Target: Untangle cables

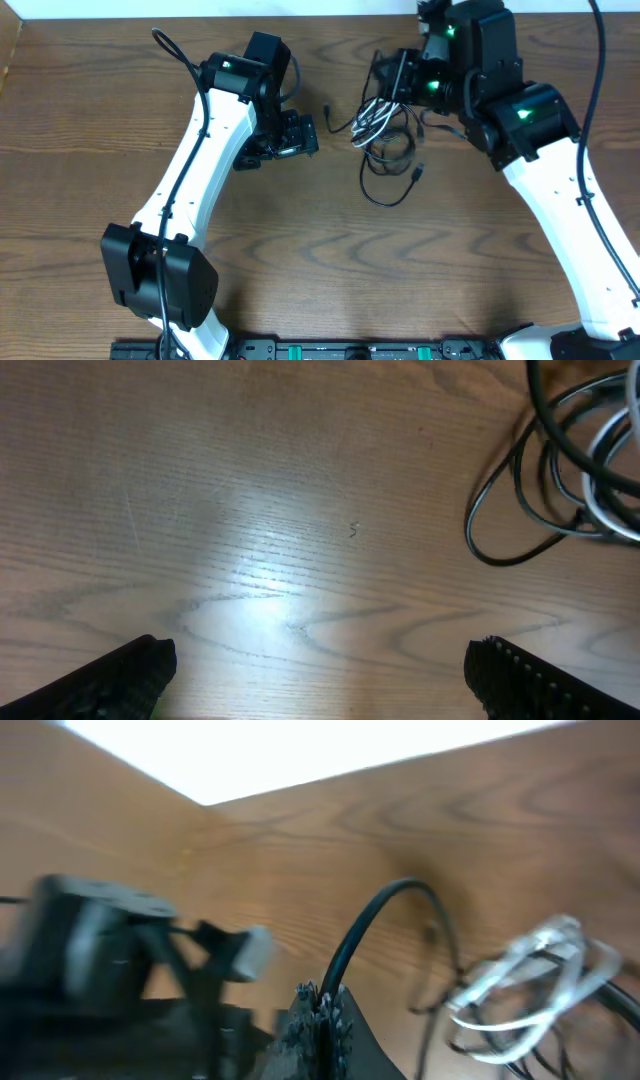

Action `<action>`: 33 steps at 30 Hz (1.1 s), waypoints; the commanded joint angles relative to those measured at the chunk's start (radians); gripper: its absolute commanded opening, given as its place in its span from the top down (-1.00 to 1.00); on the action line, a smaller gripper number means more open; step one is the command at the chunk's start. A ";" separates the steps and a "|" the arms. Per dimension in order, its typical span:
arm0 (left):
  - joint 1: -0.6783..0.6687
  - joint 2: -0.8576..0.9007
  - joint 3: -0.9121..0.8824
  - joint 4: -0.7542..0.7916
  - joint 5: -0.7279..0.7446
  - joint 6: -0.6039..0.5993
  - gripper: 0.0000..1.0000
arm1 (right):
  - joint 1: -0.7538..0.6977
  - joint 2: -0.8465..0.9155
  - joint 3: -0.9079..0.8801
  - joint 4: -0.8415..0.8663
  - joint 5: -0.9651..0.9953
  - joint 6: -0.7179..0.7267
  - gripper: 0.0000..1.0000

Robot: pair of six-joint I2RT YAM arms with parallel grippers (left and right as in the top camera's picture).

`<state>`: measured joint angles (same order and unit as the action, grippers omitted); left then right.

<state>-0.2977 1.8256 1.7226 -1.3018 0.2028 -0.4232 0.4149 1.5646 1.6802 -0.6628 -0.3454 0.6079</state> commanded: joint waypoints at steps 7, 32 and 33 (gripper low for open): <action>0.003 0.006 -0.002 -0.004 -0.017 -0.013 -0.96 | -0.023 -0.032 0.007 0.296 -0.165 0.166 0.98; 0.003 0.006 -0.002 -0.004 -0.017 -0.013 -0.96 | -0.027 -0.061 0.302 -0.081 0.128 0.030 0.97; 0.003 0.006 -0.002 -0.004 -0.017 -0.013 -0.96 | -0.037 -0.078 0.326 -0.081 0.128 0.030 0.97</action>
<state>-0.2974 1.8256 1.7226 -1.3018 0.1993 -0.4232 0.4095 1.5951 1.9060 -0.7517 -0.1959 0.6586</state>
